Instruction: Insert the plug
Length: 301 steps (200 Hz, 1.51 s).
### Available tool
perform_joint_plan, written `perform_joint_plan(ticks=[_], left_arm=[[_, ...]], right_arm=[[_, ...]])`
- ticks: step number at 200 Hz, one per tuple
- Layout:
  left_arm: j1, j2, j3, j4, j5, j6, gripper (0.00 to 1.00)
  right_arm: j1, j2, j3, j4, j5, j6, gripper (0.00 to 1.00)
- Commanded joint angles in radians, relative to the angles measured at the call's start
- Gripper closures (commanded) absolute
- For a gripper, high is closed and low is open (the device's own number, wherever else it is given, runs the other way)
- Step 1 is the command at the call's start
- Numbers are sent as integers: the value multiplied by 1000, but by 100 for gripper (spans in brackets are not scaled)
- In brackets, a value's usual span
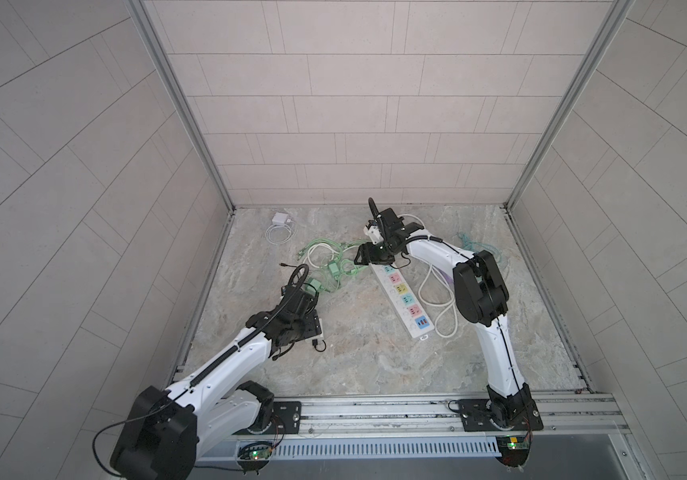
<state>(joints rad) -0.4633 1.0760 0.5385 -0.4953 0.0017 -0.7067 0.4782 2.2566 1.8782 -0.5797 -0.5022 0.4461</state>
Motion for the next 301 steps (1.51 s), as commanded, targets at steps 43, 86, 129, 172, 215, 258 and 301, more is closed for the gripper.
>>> perform_joint_plan(ticks=[43, 86, 129, 172, 215, 258, 301], left_arm=[[-1, 213, 103, 11, 39, -7, 25], [-2, 200, 107, 19, 52, -13, 26], [-2, 245, 120, -23, 42, -13, 38], [-1, 249, 89, -8, 54, -55, 61], [-2, 185, 88, -14, 96, -88, 82], [-3, 10, 103, 65, 209, -226, 84], [-7, -48, 128, 71, 260, -294, 83]], right_arm=[[-3, -108, -99, -136, 129, -47, 25], [11, -228, -284, -70, 160, -70, 25], [69, -337, -417, -33, 224, -72, 25], [131, -473, -568, 22, 245, -58, 25], [204, -642, -813, 217, 187, 17, 25], [285, -712, -966, 402, 163, 98, 26], [373, -817, -1077, 667, 169, 142, 34]])
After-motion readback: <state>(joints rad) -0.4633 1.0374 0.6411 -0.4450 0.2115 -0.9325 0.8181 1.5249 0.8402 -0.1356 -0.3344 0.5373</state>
